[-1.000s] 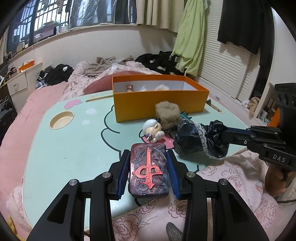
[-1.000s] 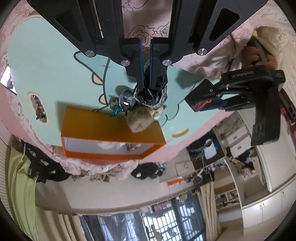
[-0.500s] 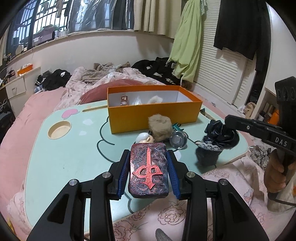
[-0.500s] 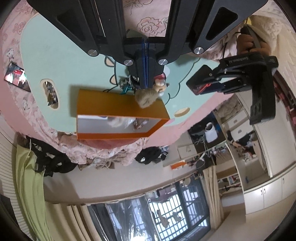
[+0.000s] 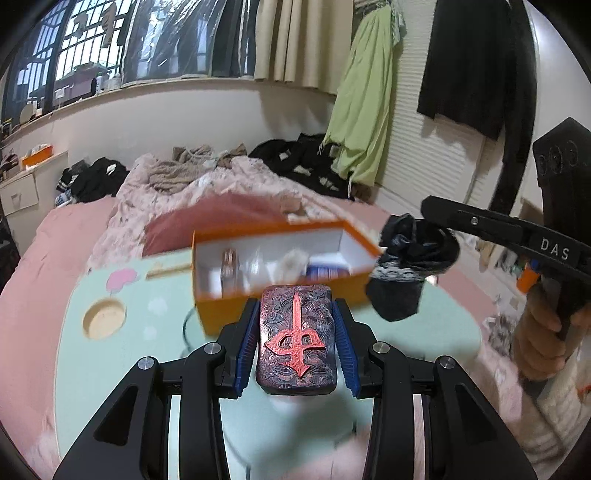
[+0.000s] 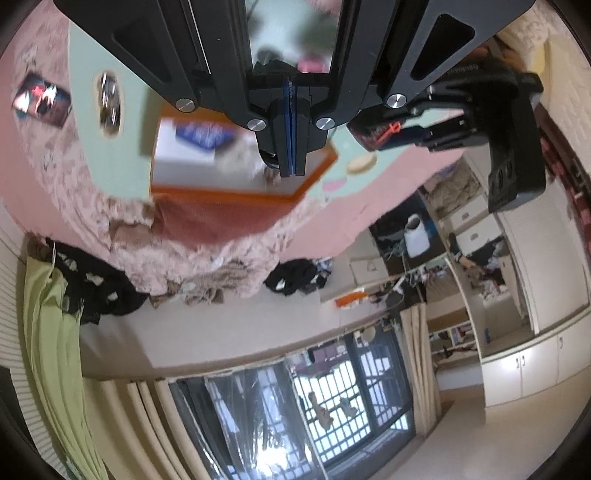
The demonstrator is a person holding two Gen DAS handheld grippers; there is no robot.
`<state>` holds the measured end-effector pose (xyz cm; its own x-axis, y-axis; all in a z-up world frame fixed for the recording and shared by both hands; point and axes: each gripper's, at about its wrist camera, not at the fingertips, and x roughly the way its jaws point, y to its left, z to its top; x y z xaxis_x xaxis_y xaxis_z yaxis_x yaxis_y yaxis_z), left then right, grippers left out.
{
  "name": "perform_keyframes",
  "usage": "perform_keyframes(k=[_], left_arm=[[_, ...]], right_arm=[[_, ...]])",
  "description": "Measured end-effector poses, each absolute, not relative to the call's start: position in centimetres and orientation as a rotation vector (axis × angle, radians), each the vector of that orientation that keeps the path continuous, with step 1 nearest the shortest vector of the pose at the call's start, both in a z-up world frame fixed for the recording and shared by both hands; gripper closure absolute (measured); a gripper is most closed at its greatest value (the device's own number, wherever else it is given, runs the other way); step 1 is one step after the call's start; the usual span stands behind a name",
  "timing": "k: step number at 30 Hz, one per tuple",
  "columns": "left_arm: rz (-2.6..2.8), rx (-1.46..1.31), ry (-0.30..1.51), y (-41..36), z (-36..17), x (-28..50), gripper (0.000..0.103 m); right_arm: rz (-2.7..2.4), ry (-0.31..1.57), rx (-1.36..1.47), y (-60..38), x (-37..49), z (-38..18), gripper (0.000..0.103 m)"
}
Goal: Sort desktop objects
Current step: 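Drop the pouch into the orange box while the right tool drops the black bag, then withdraw both open tools from the orange box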
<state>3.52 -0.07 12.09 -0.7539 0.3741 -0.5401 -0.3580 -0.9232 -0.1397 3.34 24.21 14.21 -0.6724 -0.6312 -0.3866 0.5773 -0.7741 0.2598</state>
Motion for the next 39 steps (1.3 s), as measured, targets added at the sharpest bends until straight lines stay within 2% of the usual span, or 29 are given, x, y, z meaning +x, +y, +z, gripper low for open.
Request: perform_keyframes(k=[4,7,8,10,13,14,15,18,19,24,29,30,32,33,37,39], left_arm=[[2.635,-0.817,-0.087,0.6,13.4,-1.0,0.063],[2.635,-0.877,-0.128,1.0,12.3,-4.7,0.061],[2.642,-0.923,-0.145,1.1,11.6,-5.8,0.054],[2.684,-1.017,-0.172,0.9,10.2,-7.2,0.052],[2.697,-0.989,-0.214,0.4,9.6,-6.1,0.048],[2.698,-0.981,-0.211,0.3,9.5,-5.6,0.038],[2.704,-0.977,-0.191,0.3,9.5,-4.8,0.032],[2.726,-0.958,-0.074,0.9,9.4,-2.1,0.031],[2.725,-0.965,-0.037,1.0,9.2,-0.8,0.031],[2.644,-1.095,0.040,1.5,6.8,3.4,0.029],[2.624,-1.263,0.108,1.8,3.2,5.1,0.029],[2.627,-1.286,0.117,1.8,2.7,5.1,0.029],[2.624,-1.340,0.098,1.5,1.9,4.8,0.029],[2.625,-1.352,0.082,1.3,1.6,4.7,0.023],[2.632,-1.363,0.082,1.4,1.4,4.5,0.012],[2.637,-1.371,0.076,1.4,1.0,4.6,0.001]], right_arm=[[-2.431,-0.151,0.613,23.1,-0.4,15.1,0.101],[-2.505,-0.131,0.662,22.8,-3.1,14.1,0.098],[-2.533,-0.123,0.706,22.7,-4.1,13.2,0.093],[-2.584,-0.119,0.816,23.0,-5.3,11.2,0.071],[-2.573,-0.169,0.859,24.5,-4.6,9.0,0.058],[-2.575,-0.172,0.865,24.9,-4.0,8.5,0.053],[-2.584,-0.175,0.866,25.5,-3.2,8.1,0.043],[-2.594,-0.170,0.855,26.4,-0.5,7.2,0.022],[-2.593,-0.153,0.865,26.5,0.2,6.9,0.019],[-2.556,0.095,0.988,25.0,4.8,3.4,0.016],[-2.511,0.175,1.091,24.4,6.4,0.1,0.016],[-2.521,0.192,1.111,24.3,6.4,-0.4,0.015],[-2.549,0.225,1.129,24.1,6.3,-0.9,0.003],[-2.561,0.237,1.134,24.1,6.3,-1.1,0.000],[-2.573,0.224,1.119,24.3,6.3,-1.3,0.000],[-2.572,0.224,1.122,24.5,6.2,-1.4,0.000]])
